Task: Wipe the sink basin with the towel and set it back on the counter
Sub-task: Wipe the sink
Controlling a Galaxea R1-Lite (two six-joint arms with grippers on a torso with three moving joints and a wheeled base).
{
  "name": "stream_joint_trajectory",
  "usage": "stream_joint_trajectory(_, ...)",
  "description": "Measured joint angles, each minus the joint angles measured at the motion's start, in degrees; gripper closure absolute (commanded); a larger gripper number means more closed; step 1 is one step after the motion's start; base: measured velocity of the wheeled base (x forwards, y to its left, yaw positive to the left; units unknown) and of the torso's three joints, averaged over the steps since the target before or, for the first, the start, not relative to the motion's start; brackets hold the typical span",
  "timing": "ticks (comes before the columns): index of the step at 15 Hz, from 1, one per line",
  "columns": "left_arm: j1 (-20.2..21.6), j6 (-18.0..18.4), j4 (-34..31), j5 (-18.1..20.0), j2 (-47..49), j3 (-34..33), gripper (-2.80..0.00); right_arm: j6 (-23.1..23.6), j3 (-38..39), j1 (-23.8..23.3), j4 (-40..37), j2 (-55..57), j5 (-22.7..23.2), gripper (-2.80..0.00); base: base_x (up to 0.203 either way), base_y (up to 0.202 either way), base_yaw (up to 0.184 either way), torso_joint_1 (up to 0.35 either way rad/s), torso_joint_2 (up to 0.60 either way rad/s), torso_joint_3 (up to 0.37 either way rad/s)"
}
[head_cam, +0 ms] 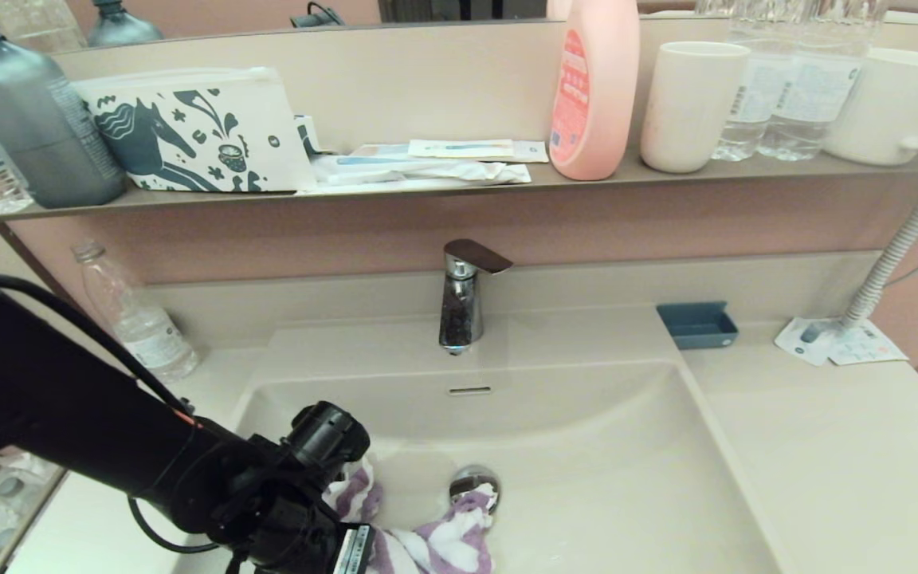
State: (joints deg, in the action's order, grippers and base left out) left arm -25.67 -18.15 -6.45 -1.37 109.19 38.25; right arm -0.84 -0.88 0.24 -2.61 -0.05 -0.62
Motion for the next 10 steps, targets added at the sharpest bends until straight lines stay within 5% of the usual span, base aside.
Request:
stream_joint_trajectory(4,7.7,14.0,0.3,0.2,-1.9,0.4,0.00,0.0,0.0,0.0,0.0,0.0,0.0,0.00,0.000,0.000,0.000,0.000,0.00,0.000)
stream_joint_trajectory(7,9.2,15.4,3.2,0.9,-1.2,2.4,0.00,0.0,0.0,0.0,0.0,0.0,0.0,0.00,0.000,0.000,0.000,0.000,0.00,0.000)
stream_joint_trajectory(10,9.6,15.7,13.4,2.1,2.4,2.9,0.00,0.0,0.0,0.0,0.0,0.0,0.0,0.00,0.000,0.000,0.000,0.000,0.00,0.000)
